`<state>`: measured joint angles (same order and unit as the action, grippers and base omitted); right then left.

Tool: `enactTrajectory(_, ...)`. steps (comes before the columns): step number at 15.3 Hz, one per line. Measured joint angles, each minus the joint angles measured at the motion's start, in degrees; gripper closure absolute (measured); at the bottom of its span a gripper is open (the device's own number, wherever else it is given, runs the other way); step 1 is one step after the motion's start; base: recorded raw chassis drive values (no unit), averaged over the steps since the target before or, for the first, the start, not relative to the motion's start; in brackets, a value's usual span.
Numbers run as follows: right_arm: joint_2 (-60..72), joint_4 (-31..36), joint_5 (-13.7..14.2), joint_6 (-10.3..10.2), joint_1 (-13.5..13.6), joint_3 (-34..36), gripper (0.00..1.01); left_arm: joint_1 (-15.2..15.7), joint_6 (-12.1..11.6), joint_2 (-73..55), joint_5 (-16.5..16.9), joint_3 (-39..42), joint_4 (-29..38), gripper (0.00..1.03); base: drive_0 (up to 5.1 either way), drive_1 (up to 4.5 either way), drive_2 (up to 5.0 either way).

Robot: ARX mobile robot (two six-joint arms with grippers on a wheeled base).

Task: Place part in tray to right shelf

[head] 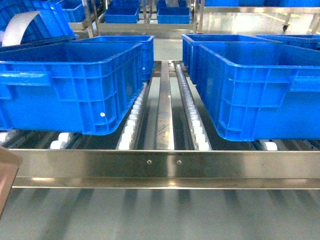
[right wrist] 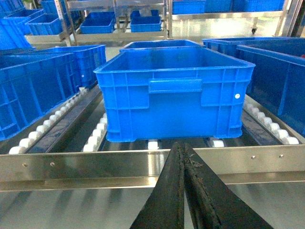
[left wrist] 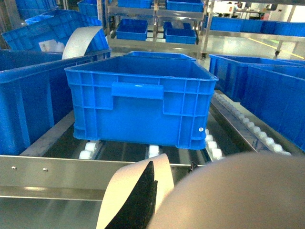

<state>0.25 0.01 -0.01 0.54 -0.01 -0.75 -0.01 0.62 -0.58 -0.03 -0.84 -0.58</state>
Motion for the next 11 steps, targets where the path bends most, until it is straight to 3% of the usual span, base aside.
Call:
enactTrajectory(5, 0.0, -0.3, 0.0, 0.0, 0.0, 0.0, 0.99, 0.0, 0.0, 0.0, 0.0, 0.0, 0.0, 0.89, 0.0, 0.0, 0.0)
enactTrajectory(9, 0.0, -0.3, 0.0, -0.1, 0.0, 0.0, 0.01, 0.0, 0.0, 0.0, 0.0, 0.0, 0.0, 0.89, 0.0, 0.0, 0.0)
enactTrajectory(11, 0.0, -0.3, 0.0, -0.1, 0.0, 0.0, 0.03, 0.0, 0.0, 0.0, 0.0, 0.0, 0.0, 0.89, 0.0, 0.0, 0.0)
